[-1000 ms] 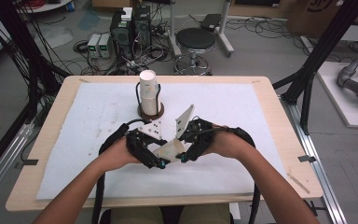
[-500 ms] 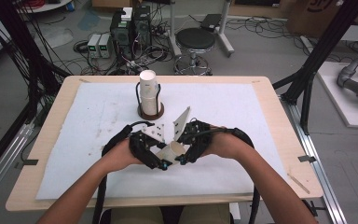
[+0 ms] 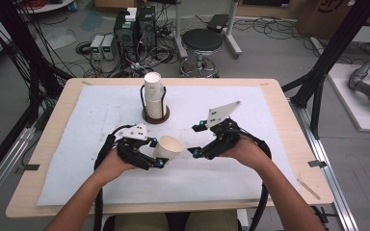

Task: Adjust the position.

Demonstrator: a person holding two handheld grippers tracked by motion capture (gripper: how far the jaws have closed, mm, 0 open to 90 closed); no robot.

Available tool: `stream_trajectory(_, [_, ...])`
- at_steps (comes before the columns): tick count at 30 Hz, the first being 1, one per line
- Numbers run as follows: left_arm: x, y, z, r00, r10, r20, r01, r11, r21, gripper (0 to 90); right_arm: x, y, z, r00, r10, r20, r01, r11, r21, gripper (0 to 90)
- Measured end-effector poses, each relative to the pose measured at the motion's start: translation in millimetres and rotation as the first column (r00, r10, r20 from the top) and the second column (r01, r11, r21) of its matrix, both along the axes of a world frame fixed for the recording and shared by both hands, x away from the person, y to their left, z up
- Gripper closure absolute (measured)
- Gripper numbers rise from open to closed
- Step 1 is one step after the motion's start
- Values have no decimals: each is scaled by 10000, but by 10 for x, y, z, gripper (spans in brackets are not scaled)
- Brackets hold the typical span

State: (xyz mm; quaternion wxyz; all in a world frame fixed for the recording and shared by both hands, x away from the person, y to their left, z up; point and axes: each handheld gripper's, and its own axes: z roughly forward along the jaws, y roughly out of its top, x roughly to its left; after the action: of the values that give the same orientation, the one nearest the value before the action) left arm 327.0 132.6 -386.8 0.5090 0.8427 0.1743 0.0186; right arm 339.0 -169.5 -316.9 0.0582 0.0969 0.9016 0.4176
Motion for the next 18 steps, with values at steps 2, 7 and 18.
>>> stream_trajectory(2, [-9,81,-19,9995,304,76,-302,9992,-270,345,-13,-114,-47,9993,-382,50,380,9985,387,232])
stream_trajectory(7, [-30,296,-76,9938,1046,372,-1003,9896,-1027,346,-64,-346,-205,9924,-1232,21,1223,9866,1081,226])
stream_trajectory(18, [-131,657,-128,9641,2402,1133,-2078,9479,-2414,345,-187,-660,-532,9587,-2806,473,2645,9399,2158,220])
